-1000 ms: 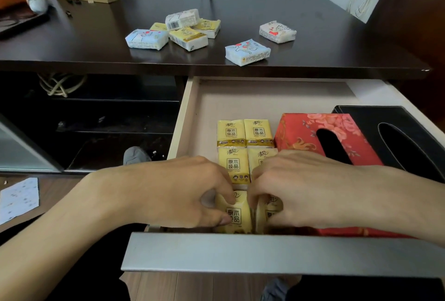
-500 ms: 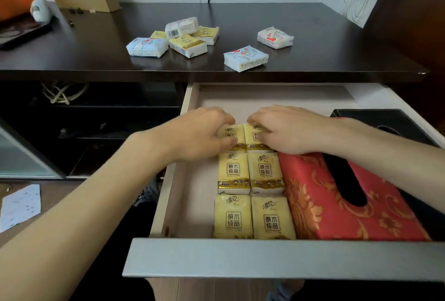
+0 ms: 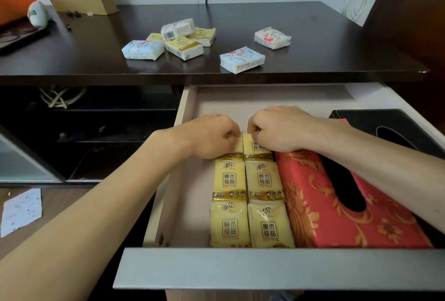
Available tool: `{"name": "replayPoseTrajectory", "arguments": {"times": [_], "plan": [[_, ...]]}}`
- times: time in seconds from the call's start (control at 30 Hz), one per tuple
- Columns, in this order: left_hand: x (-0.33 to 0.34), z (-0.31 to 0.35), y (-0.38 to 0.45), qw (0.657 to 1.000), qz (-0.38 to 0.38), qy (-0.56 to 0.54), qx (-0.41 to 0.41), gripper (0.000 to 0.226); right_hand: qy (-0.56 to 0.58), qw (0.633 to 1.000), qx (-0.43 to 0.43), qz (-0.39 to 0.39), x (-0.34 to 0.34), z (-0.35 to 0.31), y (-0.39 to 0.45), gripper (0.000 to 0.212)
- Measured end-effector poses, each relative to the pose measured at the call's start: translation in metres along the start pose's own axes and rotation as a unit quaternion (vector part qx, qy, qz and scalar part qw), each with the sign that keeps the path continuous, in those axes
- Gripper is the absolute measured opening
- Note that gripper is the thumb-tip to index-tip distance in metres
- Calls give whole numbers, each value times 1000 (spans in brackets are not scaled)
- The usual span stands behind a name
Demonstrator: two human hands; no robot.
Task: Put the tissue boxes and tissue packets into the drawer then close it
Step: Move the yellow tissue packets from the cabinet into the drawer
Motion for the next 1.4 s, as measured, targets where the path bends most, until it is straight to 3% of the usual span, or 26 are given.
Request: {"name": "replayPoseTrajectory", "arguments": {"times": [0.17, 0.27, 0.43, 0.57, 0.63, 0.8, 0.9, 1.0, 1.2, 1.4], "plan": [[-3, -4, -3, 1000, 21, -1, -6, 35, 8, 1000, 2, 30, -2, 0, 0, 32], [-19, -10, -12, 998, 55, -14, -11, 35, 69, 994, -14, 89, -11, 3, -7, 39], [-70, -39, -45, 968, 229, -85, -58, 26, 183, 945, -44, 269, -58, 8, -24, 25], [-109, -65, -47, 917, 357, -155, -85, 30, 216, 919, -64, 323, -103, 5, -9, 26], [-123, -72, -33, 913, 372, -139, -88, 34, 205, 925, -65, 313, -123, 3, 17, 27], [-109, -90, 5, 944, 293, -48, -146, 27, 191, 955, -38, 225, -148, 4, 108, 42], [-113, -95, 4, 930, 337, -54, -138, 29, 188, 964, -33, 183, -151, 3, 152, 48], [-114, -103, -1, 922, 359, -77, -128, 27, 194, 968, -36, 158, -153, 2, 182, 40], [-114, -114, -4, 933, 321, -111, -119, 22, 200, 970, -63, 122, -148, 11, 195, 17], [-114, -111, -5, 946, 254, -157, -125, 27, 239, 962, -48, 124, -141, 28, 174, 27]]}}
Point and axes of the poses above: each hand's wrist, its own y-axis towards the middle knuckle, its own x-axis out of the palm, z = x × y, the point moved 6 cm from there along y, towards the middle knuckle, and after that the axes turned 5 degrees about -z, right-handed, at the moved point
